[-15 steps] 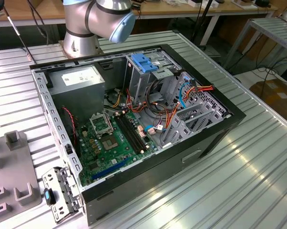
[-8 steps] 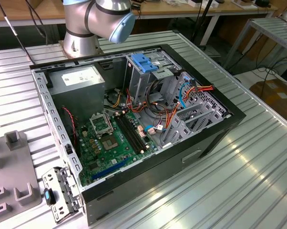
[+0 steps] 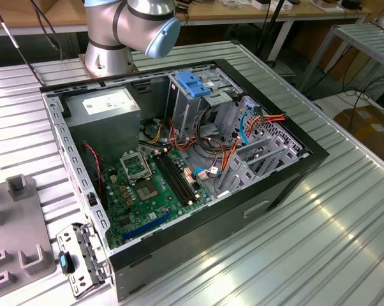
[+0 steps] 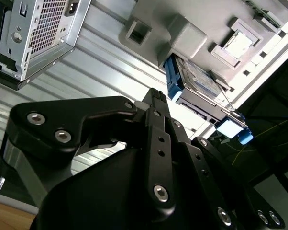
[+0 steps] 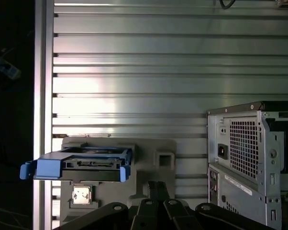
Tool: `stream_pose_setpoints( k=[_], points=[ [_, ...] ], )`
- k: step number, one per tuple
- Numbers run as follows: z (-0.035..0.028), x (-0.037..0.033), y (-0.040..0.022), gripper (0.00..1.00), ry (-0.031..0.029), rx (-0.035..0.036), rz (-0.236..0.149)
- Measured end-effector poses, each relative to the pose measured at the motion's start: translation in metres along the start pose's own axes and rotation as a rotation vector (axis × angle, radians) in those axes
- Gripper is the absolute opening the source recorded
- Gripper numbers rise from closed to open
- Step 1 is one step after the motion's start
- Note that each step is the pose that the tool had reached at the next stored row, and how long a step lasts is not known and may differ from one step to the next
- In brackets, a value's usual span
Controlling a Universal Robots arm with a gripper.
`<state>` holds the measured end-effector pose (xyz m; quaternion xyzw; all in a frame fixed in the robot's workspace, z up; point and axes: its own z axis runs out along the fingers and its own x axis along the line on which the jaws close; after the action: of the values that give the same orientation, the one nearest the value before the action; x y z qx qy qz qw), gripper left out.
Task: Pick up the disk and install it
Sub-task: 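Reach for the disk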
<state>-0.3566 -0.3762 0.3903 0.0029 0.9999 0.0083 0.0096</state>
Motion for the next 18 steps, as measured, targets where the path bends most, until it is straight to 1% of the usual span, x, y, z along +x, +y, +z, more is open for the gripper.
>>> stream_pose_setpoints(
  k=[2, 4, 10, 13, 16, 17, 18],
  points=[
    [0.0000, 0.0033, 0.0003, 0.11, -0.0001, 0.0000, 0.000],
    [-0.0001, 0.0082, 0.0007, 0.11, 0.0000, 0.0000, 0.000],
    [-0.0003, 0.0164, 0.0013, 0.11, 0.0000, 0.0000, 0.000],
    [-0.0004, 0.0247, 0.0013, 0.11, -0.0001, -0.0001, 0.000],
    [-0.0005, 0.0312, 0.0013, 0.11, -0.0001, 0.0000, 0.000],
    [-0.0007, 0.0348, 0.0013, 0.11, 0.0000, 0.0000, 0.000],
    [-0.0007, 0.0367, 0.0013, 0.11, -0.0001, 0.0000, 0.000]
  ],
)
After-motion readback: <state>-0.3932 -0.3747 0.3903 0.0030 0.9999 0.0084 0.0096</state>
